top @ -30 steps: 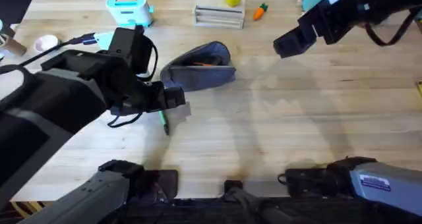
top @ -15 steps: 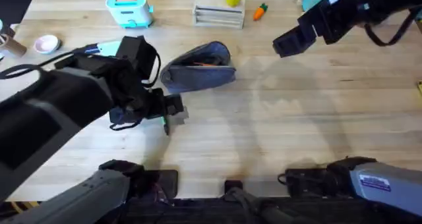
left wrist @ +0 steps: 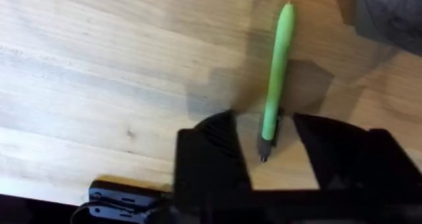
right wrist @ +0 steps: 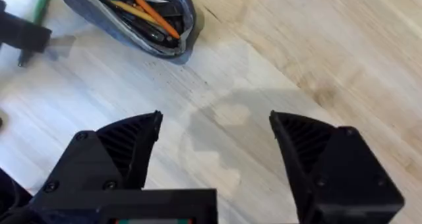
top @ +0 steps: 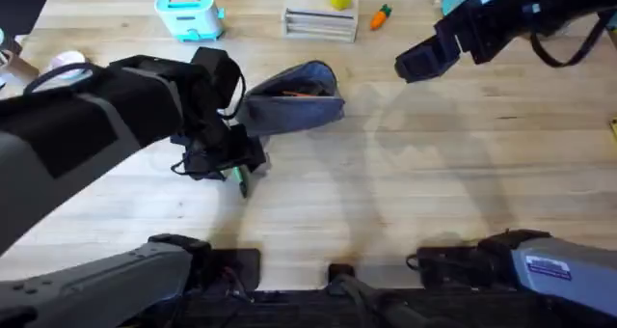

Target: Unzip the bag, pick up the pens from the table one at a time and place them inside, then zip the bag closed.

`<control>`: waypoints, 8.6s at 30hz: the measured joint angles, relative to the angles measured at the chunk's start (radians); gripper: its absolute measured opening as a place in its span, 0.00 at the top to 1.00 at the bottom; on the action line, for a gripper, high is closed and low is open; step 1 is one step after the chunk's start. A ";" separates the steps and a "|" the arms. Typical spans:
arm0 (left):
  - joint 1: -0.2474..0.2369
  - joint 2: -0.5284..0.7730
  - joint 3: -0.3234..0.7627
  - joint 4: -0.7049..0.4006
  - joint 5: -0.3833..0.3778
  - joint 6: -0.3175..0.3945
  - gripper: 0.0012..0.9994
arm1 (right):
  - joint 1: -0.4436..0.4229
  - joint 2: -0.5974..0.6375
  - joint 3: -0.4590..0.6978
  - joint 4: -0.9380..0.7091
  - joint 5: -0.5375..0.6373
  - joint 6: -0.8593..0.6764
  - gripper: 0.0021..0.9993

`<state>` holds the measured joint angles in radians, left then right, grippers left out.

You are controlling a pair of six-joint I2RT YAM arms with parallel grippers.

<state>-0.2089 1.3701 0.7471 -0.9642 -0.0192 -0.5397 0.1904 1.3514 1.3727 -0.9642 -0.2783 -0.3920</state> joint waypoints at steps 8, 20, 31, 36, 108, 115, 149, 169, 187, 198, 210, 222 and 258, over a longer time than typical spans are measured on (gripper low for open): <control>-0.001 0.002 0.004 -0.005 -0.032 -0.015 0.94 | 0.000 0.000 0.000 0.000 0.000 0.000 0.00; -0.001 0.026 0.024 -0.086 -0.053 -0.015 0.94 | 0.000 0.000 0.000 0.000 0.000 0.000 0.00; 0.000 0.050 0.356 -0.265 -0.132 -0.008 0.95 | 0.000 0.000 0.000 0.000 0.000 0.000 0.00; 0.000 0.050 0.463 -0.183 -0.165 0.036 0.95 | 0.000 0.000 0.000 0.003 0.000 0.003 0.00; -0.167 0.264 0.487 -0.005 0.099 1.211 0.01 | 0.000 0.000 0.000 0.003 0.000 0.003 0.00; -0.160 0.096 0.503 -0.106 0.096 1.211 0.01 | 0.000 0.000 0.000 0.002 0.000 0.003 0.00; 0.411 -0.068 0.510 -0.220 0.420 1.688 0.01 | 0.213 0.045 -0.002 0.112 0.003 0.382 0.00; 0.578 0.252 0.510 -0.349 0.637 2.303 0.01 | 0.625 0.123 -0.002 0.442 0.133 1.015 0.00; 0.608 0.498 0.510 -0.341 0.759 2.477 0.01 | 0.752 0.341 -0.002 0.546 0.153 1.292 0.00; 0.754 0.574 0.510 -0.349 0.851 2.518 0.01 | 0.805 0.462 -0.002 0.659 0.318 1.358 0.00; 0.767 0.574 0.504 -0.352 0.888 2.561 0.01 | 0.809 0.555 -0.002 0.794 0.444 1.366 0.11; 0.767 0.574 0.492 -0.344 0.888 2.568 0.01 | 0.809 0.587 -0.002 0.807 0.469 1.372 0.52; 0.759 0.574 0.491 -0.364 0.918 2.568 0.01 | 0.787 0.443 -0.002 0.739 0.484 1.220 0.97</control>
<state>0.5500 1.9438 1.2385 -1.3285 0.8989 2.0285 0.9775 1.7948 1.3708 -0.2249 0.2062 0.8280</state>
